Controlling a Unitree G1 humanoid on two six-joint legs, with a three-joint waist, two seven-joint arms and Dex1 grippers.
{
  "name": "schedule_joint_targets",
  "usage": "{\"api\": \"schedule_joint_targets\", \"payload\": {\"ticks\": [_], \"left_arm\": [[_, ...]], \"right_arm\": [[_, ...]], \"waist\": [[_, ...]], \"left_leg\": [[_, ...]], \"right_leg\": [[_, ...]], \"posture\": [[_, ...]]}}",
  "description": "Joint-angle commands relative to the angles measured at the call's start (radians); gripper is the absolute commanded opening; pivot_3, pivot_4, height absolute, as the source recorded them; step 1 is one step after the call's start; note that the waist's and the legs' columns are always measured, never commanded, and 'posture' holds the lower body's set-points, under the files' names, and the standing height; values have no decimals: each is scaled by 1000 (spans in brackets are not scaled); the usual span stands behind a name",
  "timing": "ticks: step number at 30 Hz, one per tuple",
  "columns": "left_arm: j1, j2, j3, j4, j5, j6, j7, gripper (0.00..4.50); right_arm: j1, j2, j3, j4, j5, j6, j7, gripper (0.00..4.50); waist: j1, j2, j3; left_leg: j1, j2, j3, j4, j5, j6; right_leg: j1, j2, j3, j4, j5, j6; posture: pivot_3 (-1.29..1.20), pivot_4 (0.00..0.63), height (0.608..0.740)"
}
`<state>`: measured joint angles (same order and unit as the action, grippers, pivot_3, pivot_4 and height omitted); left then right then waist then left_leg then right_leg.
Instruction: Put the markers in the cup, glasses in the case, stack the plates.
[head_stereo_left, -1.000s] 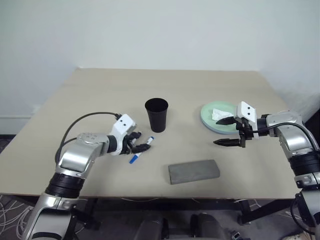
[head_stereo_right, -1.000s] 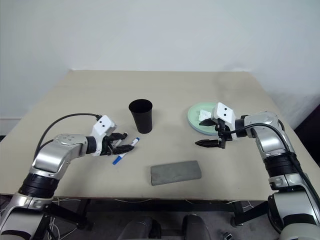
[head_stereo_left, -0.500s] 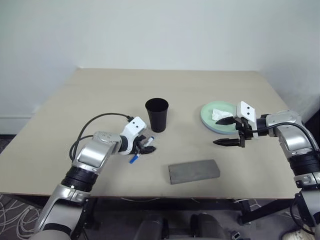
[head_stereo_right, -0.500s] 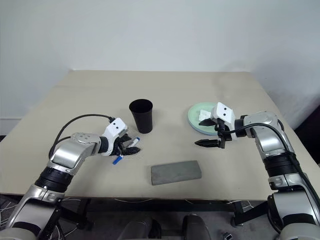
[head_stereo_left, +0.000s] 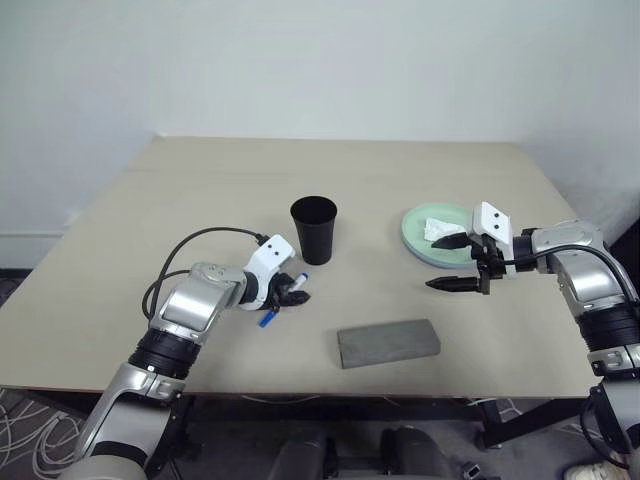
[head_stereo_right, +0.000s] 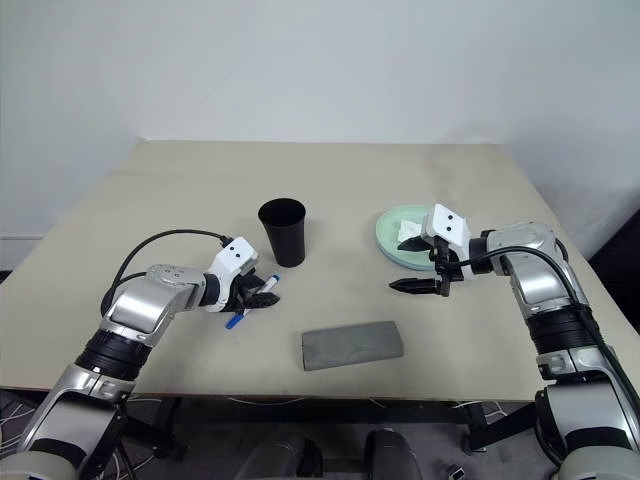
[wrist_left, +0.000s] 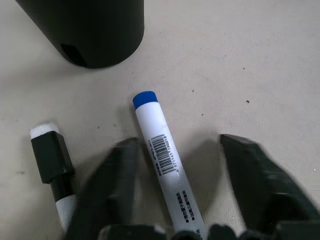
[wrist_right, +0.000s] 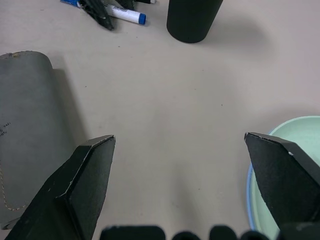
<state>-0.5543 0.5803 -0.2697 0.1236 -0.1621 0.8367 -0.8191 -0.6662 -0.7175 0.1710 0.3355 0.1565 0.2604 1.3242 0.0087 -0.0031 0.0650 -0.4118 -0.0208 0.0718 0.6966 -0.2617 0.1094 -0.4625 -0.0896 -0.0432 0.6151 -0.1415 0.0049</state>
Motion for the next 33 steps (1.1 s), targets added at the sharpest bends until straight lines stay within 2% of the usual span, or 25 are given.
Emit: {"api": "schedule_joint_targets", "payload": {"ticks": [1, 4, 11, 15, 20, 25, 29, 33], "left_arm": [[-20, 1, -1, -21, 0, 15, -12, 1084], [-20, 3, -4, -23, -2, 24, -19, 155], [-22, 7, -6, -64, -20, -5, -71, 143], [-5, 1, 36, -183, -115, -43, -167, 143], [-3, -41, 145, -309, -301, -38, -239, 143], [-110, -151, 276, -247, -378, -77, -136, 143], [-196, -233, 326, -118, -319, -231, -8, 143], [-274, -332, 375, 43, -245, -458, 141, 143]], "right_arm": [[-26, -8, -20, -24, 5, -7, -4, 4500], [-25, -9, -21, -24, 5, -8, -5, 4500], [-31, -7, -20, -17, 3, -9, -5, 4500], [-32, -6, -19, -14, 2, -10, -5, 4500], [-34, -5, -19, -13, 2, -10, -5, 4500], [-34, -3, -20, -13, 3, -9, -7, 4500], [-32, 0, -19, -16, 4, -8, -9, 4500], [-33, 2, -18, -19, 5, -6, -11, 4500]], "waist": [[0, 0, 0], [0, 0, 0], [0, 0, 0], [0, 0, 0], [0, 0, 0], [0, 0, 0], [0, 0, 0], [0, 0, 0]], "left_leg": [[0, 0, 0, 0, 0, 0], [0, 0, 0, 0, 0, 0], [0, 0, 0, 0, 0, 0], [-1, 0, 0, 0, 0, 0], [-1, 0, 0, -1, 0, 0], [-1, 1, -1, 1, 0, 0], [0, 1, 1, 2, 2, 3], [0, 0, 2, 3, 3, 5]], "right_leg": [[0, 0, 0, 0, 0, 0], [0, 0, 0, 0, 0, 0], [0, 0, 0, -1, 0, 0], [0, -1, 0, -2, 0, 0], [1, -1, 0, -4, 2, -2], [3, 3, -1, -5, 0, 2], [5, 4, 0, -6, 2, 4], [6, 3, 1, -8, 4, 4]], "posture": [[0, 0, 738], [0, 0, 738], [0, 0, 738], [0, 0, 738], [0, 0, 738], [0, 0, 738], [0, 0, 738], [0, 0, 738]]}}
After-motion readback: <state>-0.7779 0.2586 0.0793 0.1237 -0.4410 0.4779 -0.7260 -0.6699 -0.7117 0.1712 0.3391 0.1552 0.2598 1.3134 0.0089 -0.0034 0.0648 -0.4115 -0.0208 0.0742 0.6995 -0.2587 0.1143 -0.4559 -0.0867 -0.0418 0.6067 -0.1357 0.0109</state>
